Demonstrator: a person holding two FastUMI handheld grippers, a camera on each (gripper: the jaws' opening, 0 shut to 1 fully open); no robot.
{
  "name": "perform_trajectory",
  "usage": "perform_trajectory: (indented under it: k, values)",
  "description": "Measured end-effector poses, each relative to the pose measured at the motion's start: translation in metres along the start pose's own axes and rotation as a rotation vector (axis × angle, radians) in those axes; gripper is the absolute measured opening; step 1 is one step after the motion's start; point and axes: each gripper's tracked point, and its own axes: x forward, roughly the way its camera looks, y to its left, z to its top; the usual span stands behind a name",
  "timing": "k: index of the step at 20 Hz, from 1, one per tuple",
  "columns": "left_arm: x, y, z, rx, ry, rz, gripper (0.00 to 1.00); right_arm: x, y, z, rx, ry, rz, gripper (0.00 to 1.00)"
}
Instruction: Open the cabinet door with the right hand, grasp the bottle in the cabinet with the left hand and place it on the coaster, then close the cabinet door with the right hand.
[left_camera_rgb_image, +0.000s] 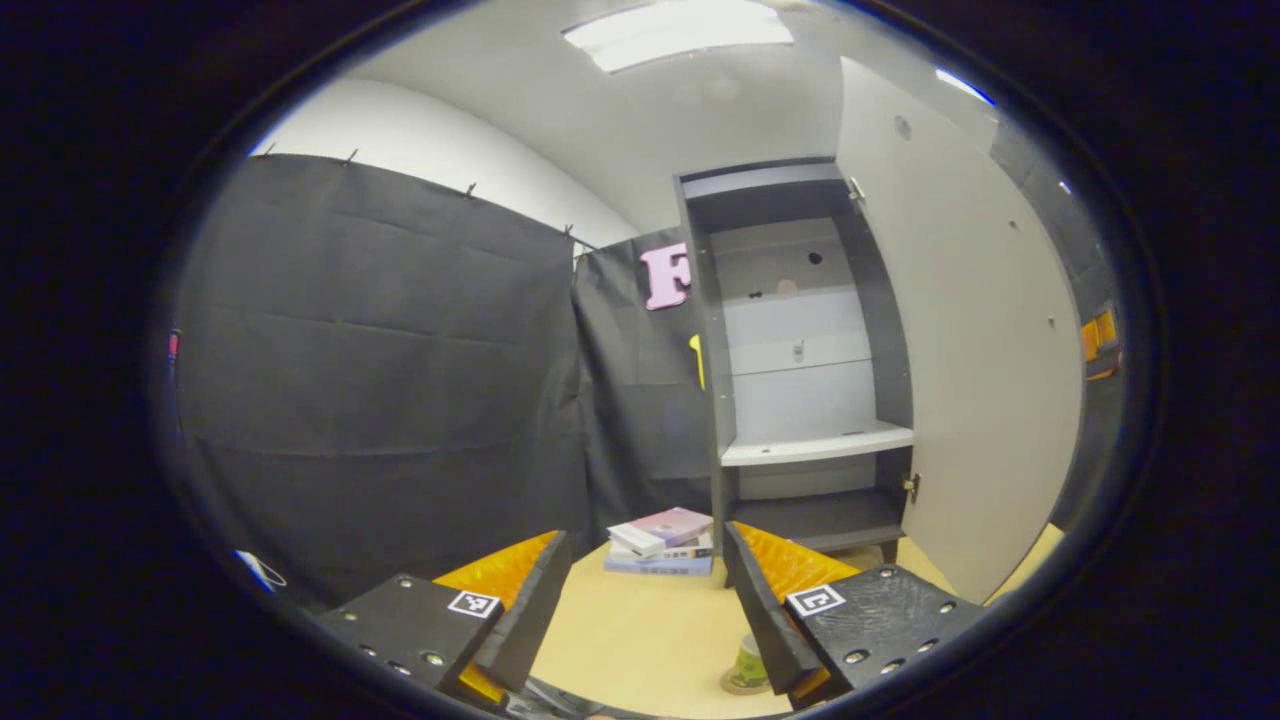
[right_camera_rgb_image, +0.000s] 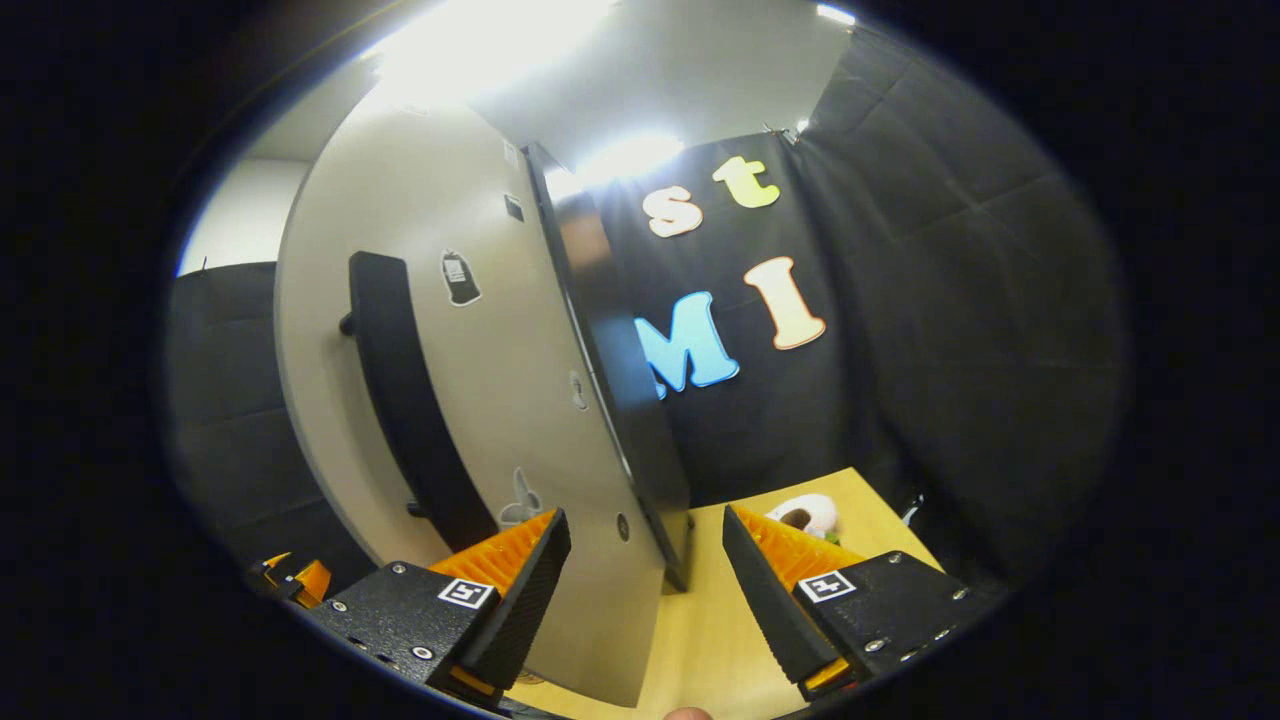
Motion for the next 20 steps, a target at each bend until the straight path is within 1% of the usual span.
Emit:
perform_trajectory:
  k: [1, 2, 3, 4, 5, 6, 7, 8, 9, 10, 11, 12, 13, 15, 18, 20]
  values:
    - [0.001, 0.004, 0.011, 0.011, -0.009, 0.001, 0.91, -0.002, 0.002, 0.0, 0.035, 0.004, 0.005, 0.94]
    - [0.002, 0.001, 0.015, 0.027, -0.013, -0.016, 0.88, -0.001, 0.005, -0.003, 0.076, 0.019, -0.003, 0.94]
    - [0.005, -0.001, 0.018, 0.045, -0.015, -0.035, 0.88, -0.001, 0.004, -0.009, 0.117, 0.038, -0.02, 0.94]
    - [0.01, 0.0, 0.021, 0.061, -0.022, -0.049, 0.91, -0.003, 0.007, -0.012, 0.149, 0.049, -0.032, 0.94]
    - [0.016, 0.001, 0.024, 0.063, -0.028, -0.065, 0.91, -0.002, 0.011, -0.013, 0.17, 0.05, -0.04, 0.94]
    - [0.023, 0.001, 0.023, 0.057, -0.026, -0.078, 0.87, -0.002, 0.016, -0.015, 0.183, 0.051, -0.052, 0.94]
    - [0.031, 0.006, 0.023, 0.043, -0.025, -0.088, 0.88, -0.003, 0.023, -0.017, 0.184, 0.051, -0.061, 0.94]
    - [0.041, 0.007, 0.023, 0.03, -0.021, -0.106, 0.91, -0.002, 0.032, -0.02, 0.179, 0.053, -0.072, 0.94]
    - [0.051, 0.009, 0.023, 0.027, -0.021, -0.123, 0.92, -0.002, 0.04, -0.024, 0.175, 0.057, -0.086, 0.94]
    - [0.062, 0.014, 0.026, 0.034, -0.03, -0.141, 0.91, 0.0, 0.05, -0.028, 0.178, 0.055, -0.096, 0.94]
    - [0.072, 0.017, 0.031, 0.044, -0.042, -0.16, 0.88, 0.002, 0.059, -0.031, 0.187, 0.053, -0.099, 0.94]
    - [0.082, 0.019, 0.032, 0.051, -0.052, -0.177, 0.88, 0.005, 0.072, -0.036, 0.199, 0.054, -0.099, 0.93]
    - [0.09, 0.021, 0.033, 0.05, -0.059, -0.196, 0.92, 0.009, 0.078, -0.038, 0.209, 0.055, -0.1, 0.93]
    - [0.103, 0.021, 0.027, 0.045, -0.061, -0.232, 0.91, 0.02, 0.093, -0.039, 0.198, 0.048, -0.106, 0.94]
    - [0.118, 0.03, 0.011, 0.041, -0.062, -0.255, 0.91, 0.028, 0.116, -0.047, 0.188, 0.033, -0.125, 0.94]
    - [0.127, 0.034, 0.007, 0.034, -0.057, -0.269, 0.91, 0.038, 0.129, -0.052, 0.193, 0.032, -0.123, 0.94]
